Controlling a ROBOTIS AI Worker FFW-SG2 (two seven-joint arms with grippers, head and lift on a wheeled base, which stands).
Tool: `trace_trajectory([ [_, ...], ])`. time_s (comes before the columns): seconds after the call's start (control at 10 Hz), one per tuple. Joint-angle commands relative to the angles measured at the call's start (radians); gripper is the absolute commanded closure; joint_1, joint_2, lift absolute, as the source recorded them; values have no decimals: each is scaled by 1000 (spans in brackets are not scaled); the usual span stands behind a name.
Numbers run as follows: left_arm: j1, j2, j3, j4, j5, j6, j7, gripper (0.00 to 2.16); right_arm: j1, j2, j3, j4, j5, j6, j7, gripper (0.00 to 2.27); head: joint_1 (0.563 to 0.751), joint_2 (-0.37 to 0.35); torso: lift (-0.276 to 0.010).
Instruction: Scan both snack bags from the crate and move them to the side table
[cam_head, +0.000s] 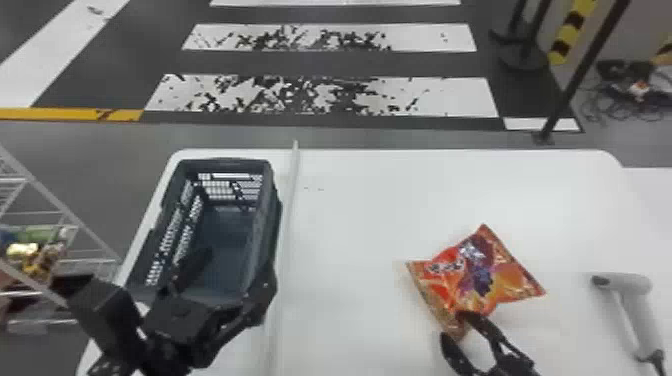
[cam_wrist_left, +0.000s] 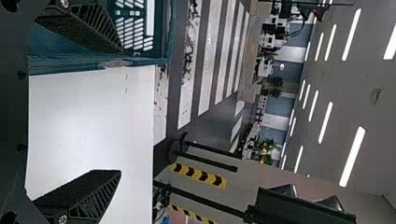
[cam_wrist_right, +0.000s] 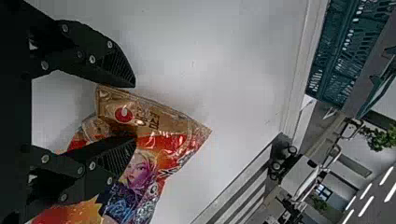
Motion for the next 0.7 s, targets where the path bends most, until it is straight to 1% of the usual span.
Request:
trace_trajectory([
  [0.0,-9,0,1,7,2,6,-2,63,-10,0,4,3,-1,18,-6,1538,695,39,-29],
  [0.1,-18,0,1,18,6,13,-6,63,-10,0,4,2,-3,2,-16,1781,695,32,-29],
  [0.2,-28,-2,-2,31,6,16,-6,63,-9,-2,-7,-3,-20,-28,-16,2165,695,30,-29],
  [0.3,-37,-2,-5,42,6,16,-6,63,9,-6,-34,-43,-84,-53,10,2243,695,32,-29],
  [0.4,-46,-2,-5,51,6,16,-6,63,36,-5,-96,-135,-207,-19,145,2243,695,32,-29],
  [0.5,-52,-2,-7,58,6,16,-6,63,51,0,-163,-218,-328,64,255,2243,695,34,-29],
  [0.6,-52,-2,-7,58,6,16,-6,63,54,6,-215,-281,-420,150,346,2243,695,25,-29],
])
